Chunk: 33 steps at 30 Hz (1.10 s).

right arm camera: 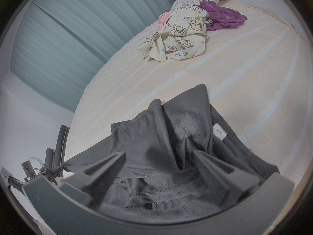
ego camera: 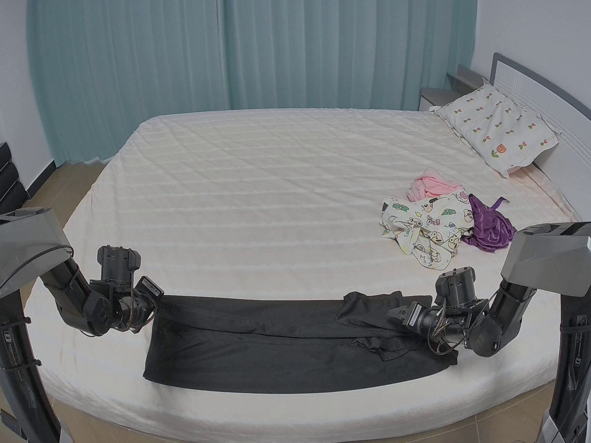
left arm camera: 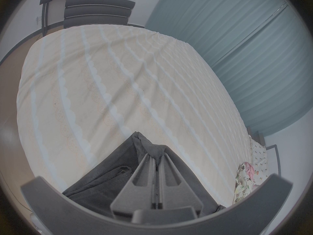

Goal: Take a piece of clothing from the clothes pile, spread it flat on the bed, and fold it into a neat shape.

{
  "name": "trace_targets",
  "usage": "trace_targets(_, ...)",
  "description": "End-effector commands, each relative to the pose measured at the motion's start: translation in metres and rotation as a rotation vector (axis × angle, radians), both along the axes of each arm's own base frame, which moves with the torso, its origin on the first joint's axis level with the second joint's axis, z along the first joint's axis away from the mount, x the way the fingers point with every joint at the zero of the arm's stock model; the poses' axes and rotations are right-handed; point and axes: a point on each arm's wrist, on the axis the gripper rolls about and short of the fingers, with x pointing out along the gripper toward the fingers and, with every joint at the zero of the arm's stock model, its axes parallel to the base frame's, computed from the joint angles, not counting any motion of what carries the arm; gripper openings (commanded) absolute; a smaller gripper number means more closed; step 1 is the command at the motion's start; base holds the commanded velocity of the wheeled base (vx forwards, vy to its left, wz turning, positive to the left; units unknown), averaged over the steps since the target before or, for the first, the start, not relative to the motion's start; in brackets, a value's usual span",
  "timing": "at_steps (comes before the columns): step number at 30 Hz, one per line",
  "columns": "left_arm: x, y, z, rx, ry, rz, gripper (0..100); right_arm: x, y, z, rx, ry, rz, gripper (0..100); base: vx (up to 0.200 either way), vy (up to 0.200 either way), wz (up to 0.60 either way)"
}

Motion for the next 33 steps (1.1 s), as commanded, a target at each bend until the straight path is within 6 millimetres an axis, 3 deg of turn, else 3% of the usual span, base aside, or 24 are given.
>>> trace_targets(1, 0.000, 0.001, -0.001, 0.000, 0.001, 0.002, 0, 0.000, 0.001, -0.007, -0.010, 0.016, -0.001, 0, 0.000, 0.000, 0.00)
trace_targets(13, 0.000, 0.001, -0.001, 0.002, 0.001, 0.002, 0, -0.002, -0.004, 0.018, 0.007, -0.042, -0.031, 0, 0.000, 0.000, 0.00)
trace_targets(21, 0.002, 0.007, 0.004, 0.002, -0.017, 0.022, 0, 0.002, -0.017, 0.023, 0.019, -0.056, -0.066, 0, 0.000, 0.000, 0.00)
trace_targets(33, 0.000, 0.011, 0.006, 0.003, -0.022, 0.034, 0, -0.005, -0.018, 0.028, 0.032, -0.042, -0.064, 0, 0.000, 0.000, 0.00)
